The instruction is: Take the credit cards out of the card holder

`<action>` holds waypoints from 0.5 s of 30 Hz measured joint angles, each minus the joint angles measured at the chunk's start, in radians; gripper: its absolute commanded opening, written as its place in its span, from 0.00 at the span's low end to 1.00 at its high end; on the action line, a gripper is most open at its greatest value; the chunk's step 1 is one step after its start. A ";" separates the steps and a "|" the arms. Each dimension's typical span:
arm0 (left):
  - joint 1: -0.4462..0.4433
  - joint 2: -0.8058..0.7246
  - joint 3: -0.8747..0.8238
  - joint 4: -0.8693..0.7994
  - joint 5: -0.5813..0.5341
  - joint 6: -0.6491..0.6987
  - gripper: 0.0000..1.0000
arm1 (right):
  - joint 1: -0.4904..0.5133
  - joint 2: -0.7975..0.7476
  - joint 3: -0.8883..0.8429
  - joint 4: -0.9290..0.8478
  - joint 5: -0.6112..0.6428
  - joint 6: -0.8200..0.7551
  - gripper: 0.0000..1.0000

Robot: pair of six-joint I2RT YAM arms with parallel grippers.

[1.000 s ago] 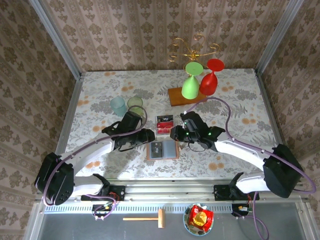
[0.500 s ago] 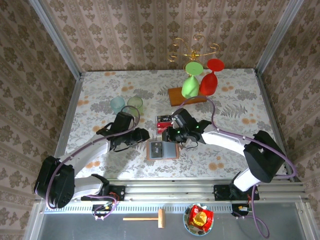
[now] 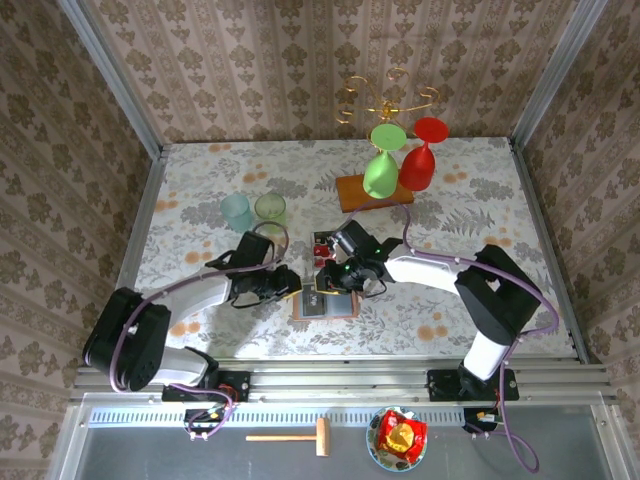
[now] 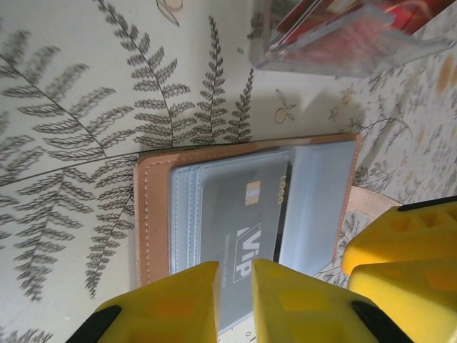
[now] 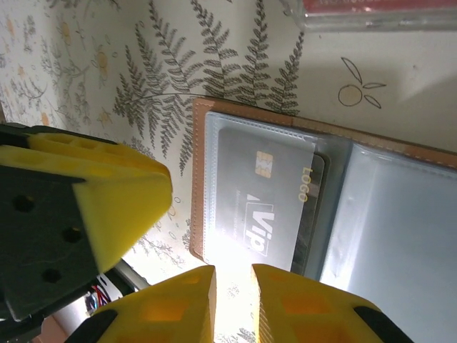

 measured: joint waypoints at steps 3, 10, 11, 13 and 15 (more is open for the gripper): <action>-0.012 0.034 -0.010 0.033 0.013 -0.007 0.19 | 0.000 0.011 -0.003 0.012 -0.006 0.019 0.23; -0.014 0.061 -0.011 0.050 0.022 -0.010 0.18 | 0.000 0.012 -0.014 0.045 -0.019 0.048 0.26; -0.014 0.066 -0.011 0.049 0.021 -0.010 0.18 | 0.000 0.014 -0.018 0.049 -0.024 0.053 0.26; -0.014 0.072 -0.011 0.043 0.017 -0.010 0.18 | 0.000 0.026 -0.023 0.058 -0.032 0.060 0.26; -0.014 0.075 -0.011 0.039 0.014 -0.006 0.18 | 0.000 0.040 -0.032 0.076 -0.037 0.072 0.27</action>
